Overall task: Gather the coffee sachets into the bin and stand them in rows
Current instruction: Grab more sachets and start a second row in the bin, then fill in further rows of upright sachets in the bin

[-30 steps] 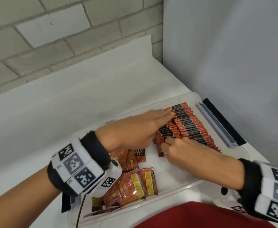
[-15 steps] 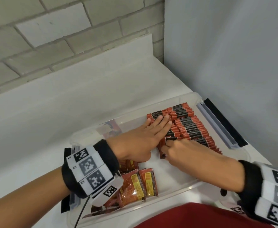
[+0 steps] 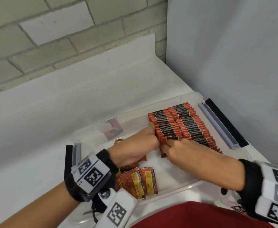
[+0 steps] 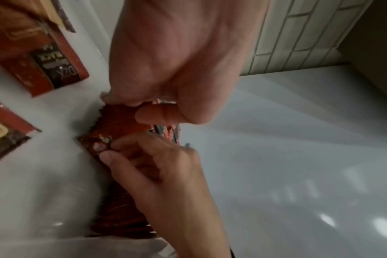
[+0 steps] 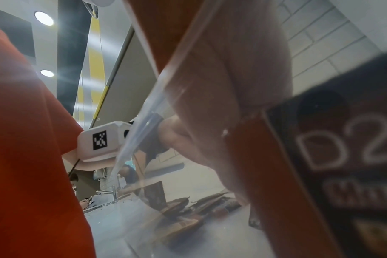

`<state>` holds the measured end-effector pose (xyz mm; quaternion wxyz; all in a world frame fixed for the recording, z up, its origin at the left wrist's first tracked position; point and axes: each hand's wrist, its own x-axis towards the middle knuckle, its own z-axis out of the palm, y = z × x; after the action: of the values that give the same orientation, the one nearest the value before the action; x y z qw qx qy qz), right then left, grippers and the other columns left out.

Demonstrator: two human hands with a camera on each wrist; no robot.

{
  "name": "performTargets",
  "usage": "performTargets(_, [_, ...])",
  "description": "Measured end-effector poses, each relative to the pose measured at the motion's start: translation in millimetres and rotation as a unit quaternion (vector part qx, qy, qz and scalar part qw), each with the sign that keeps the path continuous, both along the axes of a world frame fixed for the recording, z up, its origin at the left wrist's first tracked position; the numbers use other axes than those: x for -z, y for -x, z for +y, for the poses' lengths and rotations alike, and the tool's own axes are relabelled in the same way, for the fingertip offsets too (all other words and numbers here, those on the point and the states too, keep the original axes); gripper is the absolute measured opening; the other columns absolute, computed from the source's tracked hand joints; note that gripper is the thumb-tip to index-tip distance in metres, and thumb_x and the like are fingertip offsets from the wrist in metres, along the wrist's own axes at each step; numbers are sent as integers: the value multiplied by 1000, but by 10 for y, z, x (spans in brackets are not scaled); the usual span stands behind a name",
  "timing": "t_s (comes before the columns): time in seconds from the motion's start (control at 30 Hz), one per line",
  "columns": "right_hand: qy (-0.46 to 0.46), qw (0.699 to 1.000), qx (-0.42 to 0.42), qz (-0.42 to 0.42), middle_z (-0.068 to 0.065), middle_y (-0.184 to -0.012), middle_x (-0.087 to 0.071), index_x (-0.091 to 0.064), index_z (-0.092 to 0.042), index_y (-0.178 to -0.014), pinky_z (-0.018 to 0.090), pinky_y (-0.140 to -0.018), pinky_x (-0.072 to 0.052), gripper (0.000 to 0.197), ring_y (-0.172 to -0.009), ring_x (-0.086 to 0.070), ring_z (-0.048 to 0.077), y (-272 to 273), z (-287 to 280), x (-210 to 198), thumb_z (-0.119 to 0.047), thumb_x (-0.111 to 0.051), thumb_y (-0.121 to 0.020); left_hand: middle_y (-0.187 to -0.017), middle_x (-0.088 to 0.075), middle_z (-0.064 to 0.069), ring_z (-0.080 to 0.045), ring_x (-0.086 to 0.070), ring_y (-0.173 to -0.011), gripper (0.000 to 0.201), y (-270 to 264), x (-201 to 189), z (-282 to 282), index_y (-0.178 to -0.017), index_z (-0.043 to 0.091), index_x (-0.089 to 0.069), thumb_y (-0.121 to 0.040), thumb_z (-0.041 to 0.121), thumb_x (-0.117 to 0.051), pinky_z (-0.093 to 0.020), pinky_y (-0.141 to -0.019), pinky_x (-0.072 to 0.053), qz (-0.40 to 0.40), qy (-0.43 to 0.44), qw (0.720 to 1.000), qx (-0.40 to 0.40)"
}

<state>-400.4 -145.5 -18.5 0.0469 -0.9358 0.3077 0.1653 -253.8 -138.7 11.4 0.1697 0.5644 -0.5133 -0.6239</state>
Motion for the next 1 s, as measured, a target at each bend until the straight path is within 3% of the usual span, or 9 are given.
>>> performTargets(0.13, [-1, 1000, -15, 8, 10, -123, -56, -47, -6, -131, 35, -81, -51, 40, -104, -63, 30, 26, 23, -101, 6, -46, -93, -96, -53, -7, -13, -44, -93, 45, 61, -17, -13, -79, 28, -47, -71, -15, -37, -27, -81, -34, 48, 13, 993, -106])
performTargets(0.27, [-1, 999, -22, 23, 11, -122, -57, -50, -5, -129, 38, -83, -50, 39, -108, -61, 32, 9, 39, -170, 8, -45, -92, -115, -62, -7, -16, -53, -109, 60, 76, -22, -41, -99, 28, -57, -65, -16, -36, -29, -92, -41, 59, 11, 993, -97])
performTargets(0.4, [-10, 999, -12, 43, 11, -120, -57, -49, -5, -128, 38, -83, -51, 40, -106, -61, 32, 11, 24, -173, 8, -49, -90, -88, -48, 4, -7, -41, -99, 52, -15, 12, -64, -98, 23, -52, -82, -23, -32, -25, -96, -37, 53, -32, 984, -168])
performTargets(0.43, [-7, 999, -14, 41, 12, -117, -58, -51, -5, -125, 36, -81, -51, 40, -102, -63, 31, -2, 20, -150, 8, -53, -88, -85, -43, 4, -7, -41, -97, 49, -32, 21, -51, -106, 17, -52, -83, -22, -33, -22, -92, -40, 61, -48, 982, -173])
performTargets(0.53, [4, 999, 36, 23, 12, -81, -66, -67, -2, -91, 22, -51, -48, 41, -64, -68, 25, -57, 17, -195, 1, -85, -54, -88, -55, -5, -10, -51, -84, 40, -10, 50, 40, -86, 7, -54, -80, -26, -31, -16, -69, -44, 86, -90, 980, -158])
performTargets(0.57, [4, 998, 54, 14, 13, -82, -66, -67, -1, -92, 23, -51, -48, 40, -66, -69, 25, -86, 21, -193, -1, -84, -55, -94, -58, -12, -14, -53, -87, 40, 17, 63, 70, -88, -2, -57, -77, -27, -29, -15, -66, -44, 95, -102, 979, -149])
performTargets(0.67, [-24, 997, 66, 42, 13, -121, -54, -47, -2, -127, 35, -81, -49, 36, -108, -60, 29, -117, 69, -40, 2, -49, -91, -109, -54, -18, -21, -52, -98, 58, 69, 127, 91, -122, -13, -52, -71, -27, -28, -16, -68, -47, 110, -128, 975, -148])
performTargets(0.83, [-37, 995, 95, 21, 15, -130, -41, -38, -3, -136, 38, -93, -47, 39, -115, -53, 31, -141, 114, -45, -2, -45, -98, -117, -53, -20, -19, -53, -98, 66, 48, 154, 69, -128, 0, -51, -71, -26, -29, -16, -70, -47, 106, -132, 973, -157])
performTargets(1.0, [-42, 995, 84, 25, 13, -132, -40, -35, -5, -140, 40, -96, -48, 49, -119, -46, 29, -94, 116, -100, 3, -49, -94, -88, -52, -11, -10, -48, -70, 57, 86, 95, 68, -115, -2, -57, -75, -27, -26, -12, -56, -45, 96, -132, 974, -157])
